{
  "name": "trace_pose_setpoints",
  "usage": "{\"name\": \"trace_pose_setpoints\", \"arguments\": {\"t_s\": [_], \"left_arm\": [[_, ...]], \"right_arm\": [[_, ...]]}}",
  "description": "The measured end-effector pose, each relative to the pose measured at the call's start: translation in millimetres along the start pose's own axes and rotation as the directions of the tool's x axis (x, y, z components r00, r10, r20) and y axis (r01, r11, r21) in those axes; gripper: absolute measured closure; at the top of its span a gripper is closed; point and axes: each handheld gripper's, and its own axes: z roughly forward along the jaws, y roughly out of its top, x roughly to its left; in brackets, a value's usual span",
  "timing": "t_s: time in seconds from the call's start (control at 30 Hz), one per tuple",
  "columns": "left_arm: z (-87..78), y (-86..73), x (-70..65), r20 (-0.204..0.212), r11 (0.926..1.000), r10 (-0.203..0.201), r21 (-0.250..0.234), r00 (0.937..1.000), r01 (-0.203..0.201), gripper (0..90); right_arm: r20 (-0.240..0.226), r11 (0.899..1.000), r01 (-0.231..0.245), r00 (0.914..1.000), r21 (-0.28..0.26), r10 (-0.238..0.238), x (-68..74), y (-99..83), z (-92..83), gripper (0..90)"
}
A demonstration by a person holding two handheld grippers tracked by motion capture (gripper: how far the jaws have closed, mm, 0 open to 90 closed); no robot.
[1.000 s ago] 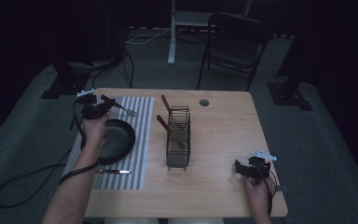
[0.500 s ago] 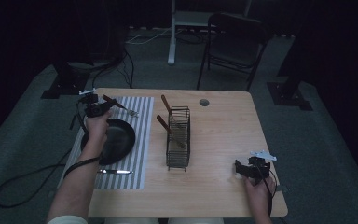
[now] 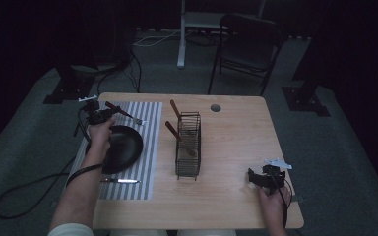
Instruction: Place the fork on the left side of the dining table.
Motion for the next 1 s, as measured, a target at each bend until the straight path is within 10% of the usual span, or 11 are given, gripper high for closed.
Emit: {"name": "trace_pose_setpoints", "arguments": {"t_s": [0.2,0.47,1.0], "left_arm": [[0.4,-4.6,15.4,0.027,0.9977,-0.065,-0.014,0.9975,0.066,80.5],[4.6,-7.3,34.0,-0.036,0.993,-0.105,0.051,0.9938,0.106,72.5],[20.4,-5.4,38.3,-0.168,0.9849,-0.027,0.164,0.9854,0.055,57.6]], "right_arm": [[0.0,1.0,0.0,1.0,0.0,0.0,0.0,0.0,0.0,14.2],[0.0,1.0,0.0,1.0,0.0,0.0,0.0,0.0,0.0,14.2],[0.0,1.0,0.0,1.0,0.0,0.0,0.0,0.0,0.0,14.2]]}}
